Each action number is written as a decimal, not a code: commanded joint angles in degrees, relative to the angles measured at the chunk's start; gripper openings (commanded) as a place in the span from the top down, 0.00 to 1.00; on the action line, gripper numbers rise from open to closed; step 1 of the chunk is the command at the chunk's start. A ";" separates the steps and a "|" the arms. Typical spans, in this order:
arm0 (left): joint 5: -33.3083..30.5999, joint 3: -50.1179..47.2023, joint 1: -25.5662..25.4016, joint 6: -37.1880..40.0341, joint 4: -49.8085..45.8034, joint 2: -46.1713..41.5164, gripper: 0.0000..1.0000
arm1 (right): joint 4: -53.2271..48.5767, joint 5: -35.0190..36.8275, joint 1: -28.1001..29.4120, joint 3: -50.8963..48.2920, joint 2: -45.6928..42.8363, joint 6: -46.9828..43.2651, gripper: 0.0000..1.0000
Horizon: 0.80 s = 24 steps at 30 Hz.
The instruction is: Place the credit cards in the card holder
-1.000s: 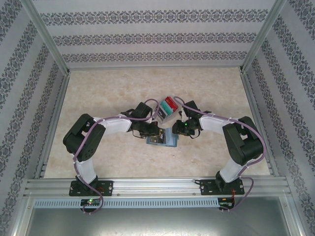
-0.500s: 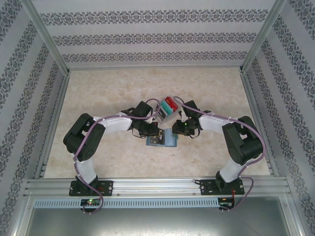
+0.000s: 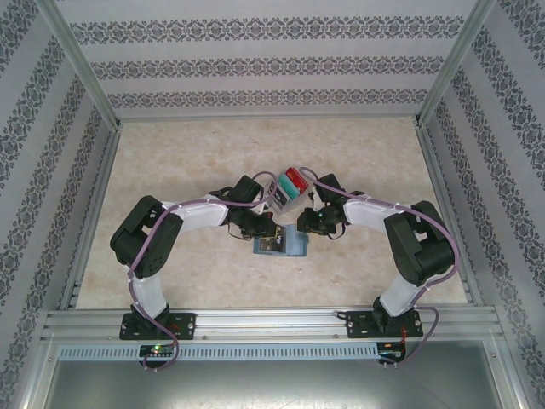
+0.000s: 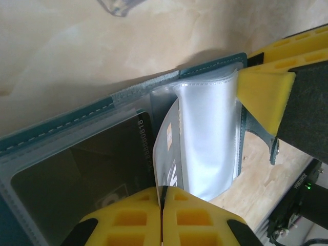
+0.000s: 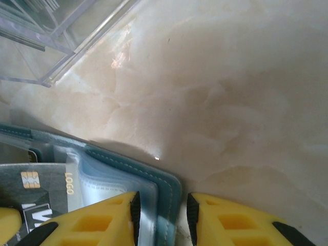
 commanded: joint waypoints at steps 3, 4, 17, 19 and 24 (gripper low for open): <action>1.99 -0.64 -0.24 -1.97 0.37 3.53 0.90 | 1.27 -0.84 2.54 -0.36 3.59 0.51 0.67; 1.78 -0.70 -0.24 -2.29 0.40 3.62 0.90 | 1.25 -0.76 2.56 -0.36 3.53 0.57 0.67; 0.14 -2.88 -0.23 -4.57 3.77 2.68 0.87 | -5.83 13.21 1.18 -0.99 -9.73 0.50 0.54; 0.67 -2.61 -0.24 -4.65 3.85 3.16 0.86 | -5.10 9.31 -0.28 -1.63 -10.84 0.38 0.52; 1.26 -2.42 -0.50 -5.22 5.27 3.21 0.84 | -8.38 6.38 0.93 -0.36 -8.84 0.27 0.49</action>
